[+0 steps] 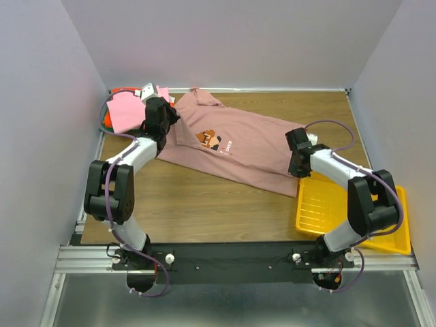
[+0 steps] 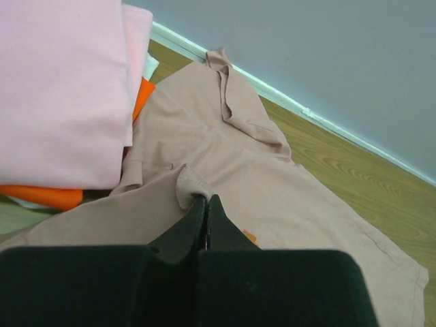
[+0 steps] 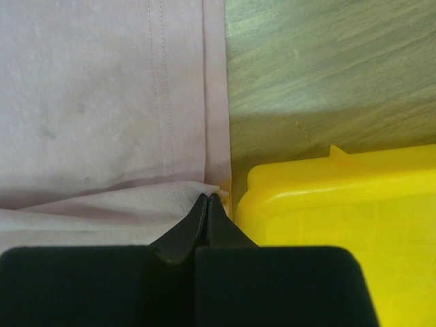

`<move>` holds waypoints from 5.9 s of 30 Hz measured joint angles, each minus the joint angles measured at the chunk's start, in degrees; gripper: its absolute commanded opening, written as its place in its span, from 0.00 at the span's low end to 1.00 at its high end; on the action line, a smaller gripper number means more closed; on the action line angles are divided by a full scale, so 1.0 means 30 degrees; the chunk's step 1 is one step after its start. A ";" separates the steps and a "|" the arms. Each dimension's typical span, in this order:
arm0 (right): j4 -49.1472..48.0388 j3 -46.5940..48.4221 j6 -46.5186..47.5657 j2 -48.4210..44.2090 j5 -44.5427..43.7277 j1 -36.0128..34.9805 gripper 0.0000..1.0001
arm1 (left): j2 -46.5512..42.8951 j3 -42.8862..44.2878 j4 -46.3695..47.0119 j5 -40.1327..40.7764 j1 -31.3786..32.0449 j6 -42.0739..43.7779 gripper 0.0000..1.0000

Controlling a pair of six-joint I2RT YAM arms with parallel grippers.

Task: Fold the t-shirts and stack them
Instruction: Fold the tshirt

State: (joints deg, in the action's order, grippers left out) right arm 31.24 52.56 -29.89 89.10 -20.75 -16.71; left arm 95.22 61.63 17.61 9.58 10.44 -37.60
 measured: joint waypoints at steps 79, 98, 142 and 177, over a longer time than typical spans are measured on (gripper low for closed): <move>-0.7045 0.0080 -0.0007 0.2091 0.4415 -0.8211 0.87 | -0.6273 -0.9595 0.4248 -0.4889 0.1195 0.0780 0.75; -0.6827 0.7577 0.1501 0.8349 0.4954 -0.9187 0.87 | -0.7023 -0.7788 0.1530 -0.4218 0.1188 0.2426 0.77; -0.9282 0.2732 -0.0561 0.5544 0.1763 -1.1482 0.88 | -0.9712 -0.9304 0.0284 -0.3847 0.1188 0.2368 0.78; -0.4896 1.4462 0.2849 1.3063 0.2710 -1.3027 0.84 | -1.2050 -0.9865 -0.2091 -0.2616 0.0925 0.2113 0.84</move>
State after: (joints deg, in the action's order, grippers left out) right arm 16.56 95.94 -21.34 128.29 -12.62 -55.79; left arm 59.07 32.03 11.33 1.74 13.21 -31.27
